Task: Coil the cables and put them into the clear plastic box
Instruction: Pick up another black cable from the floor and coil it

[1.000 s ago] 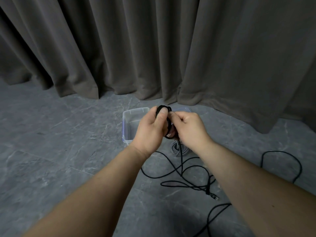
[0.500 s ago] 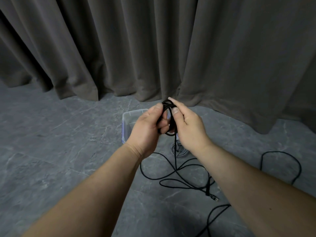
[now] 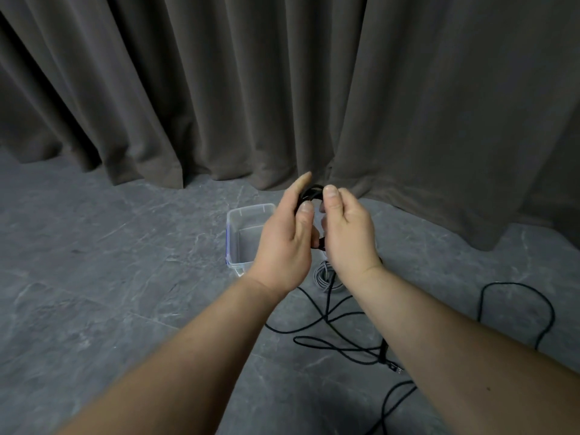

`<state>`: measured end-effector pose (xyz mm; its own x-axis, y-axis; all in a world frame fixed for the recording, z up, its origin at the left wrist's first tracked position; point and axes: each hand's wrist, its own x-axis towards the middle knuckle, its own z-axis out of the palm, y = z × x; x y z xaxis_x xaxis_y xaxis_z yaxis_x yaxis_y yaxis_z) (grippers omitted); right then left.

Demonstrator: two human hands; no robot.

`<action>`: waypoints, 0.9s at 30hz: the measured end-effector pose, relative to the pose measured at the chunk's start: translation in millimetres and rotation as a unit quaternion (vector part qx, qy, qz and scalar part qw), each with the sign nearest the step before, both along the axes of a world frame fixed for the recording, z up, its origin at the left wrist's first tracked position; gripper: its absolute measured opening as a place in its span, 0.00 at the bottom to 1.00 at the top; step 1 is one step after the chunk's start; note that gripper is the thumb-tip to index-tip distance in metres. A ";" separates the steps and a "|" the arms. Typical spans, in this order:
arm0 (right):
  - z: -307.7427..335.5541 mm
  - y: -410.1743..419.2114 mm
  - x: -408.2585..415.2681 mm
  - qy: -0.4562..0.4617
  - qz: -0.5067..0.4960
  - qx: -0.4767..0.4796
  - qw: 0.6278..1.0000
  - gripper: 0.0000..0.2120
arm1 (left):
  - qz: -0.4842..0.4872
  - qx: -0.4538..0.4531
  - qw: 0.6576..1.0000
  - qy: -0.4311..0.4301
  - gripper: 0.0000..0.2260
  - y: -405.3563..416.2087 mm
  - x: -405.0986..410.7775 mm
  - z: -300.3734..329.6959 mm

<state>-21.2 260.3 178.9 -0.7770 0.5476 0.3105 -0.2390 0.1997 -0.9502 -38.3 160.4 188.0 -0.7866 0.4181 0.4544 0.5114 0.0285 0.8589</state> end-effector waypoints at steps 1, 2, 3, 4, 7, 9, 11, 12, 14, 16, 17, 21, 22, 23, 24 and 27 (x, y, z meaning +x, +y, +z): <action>2.0 -0.7 0.0 0.003 0.003 -0.021 1.000 0.18 | -0.002 0.013 1.000 0.004 0.15 0.2 1.9 2.3; 3.6 -1.5 0.9 0.000 0.004 -0.040 0.999 0.20 | -0.005 0.034 0.999 -0.010 0.14 0.8 4.0 5.1; 5.0 -2.4 2.0 -0.007 0.008 -0.055 0.998 0.22 | -0.007 0.057 0.998 -0.041 0.13 2.2 4.9 6.9; 5.9 -2.7 3.2 -0.019 0.013 -0.066 0.998 0.24 | -0.009 0.077 0.994 -0.075 0.13 3.5 5.7 8.6; 6.4 -1.5 4.1 -0.067 0.054 -0.077 0.993 0.26 | -0.016 0.109 0.984 -0.138 0.14 3.2 4.7 10.2; 9.4 1.7 4.2 -0.076 0.102 -0.089 0.988 0.21 | -0.010 0.124 0.981 -0.152 0.13 -1.3 -1.4 10.9; 13.1 8.1 6.5 -0.063 0.169 -0.121 0.976 0.11 | 0.002 0.148 0.975 -0.166 0.12 -8.5 -11.5 11.0; 14.2 13.1 8.2 -0.064 0.206 -0.116 0.970 0.07 | 0.004 0.165 0.970 -0.179 0.12 -11.9 -16.4 11.2; 14.2 22.9 11.9 -0.102 0.251 0.003 0.963 0.24 | 0.005 0.196 0.958 -0.210 0.12 -18.0 -24.1 11.6; 15.1 24.6 13.6 -0.139 0.262 0.150 0.943 0.42 | -0.003 0.214 0.949 -0.232 0.12 -21.7 -28.0 12.1; 15.3 22.1 13.2 -0.142 0.263 0.202 0.933 0.47 | -0.008 0.219 0.946 -0.238 0.12 -22.4 -28.6 12.3; 11.8 15.0 9.7 -0.116 0.215 0.302 0.921 0.51 | -0.023 0.223 0.940 -0.258 0.13 -20.1 -27.9 11.5; 10.7 15.9 8.7 -0.108 0.204 0.303 0.925 0.51 | -0.028 0.221 0.939 -0.262 0.13 -19.4 -27.6 11.0; 9.5 16.9 8.5 -0.102 0.200 0.299 0.928 0.50 | -0.031 0.219 0.938 -0.266 0.13 -18.8 -27.0 10.8; 9.3 17.4 8.8 -0.101 0.203 0.290 0.930 0.51 | -0.033 0.217 0.938 -0.268 0.13 -18.4 -26.5 10.7; 10.1 17.7 8.4 -0.102 0.200 0.291 0.930 0.52 | -0.034 0.214 0.939 -0.268 0.13 -18.2 -25.9 11.7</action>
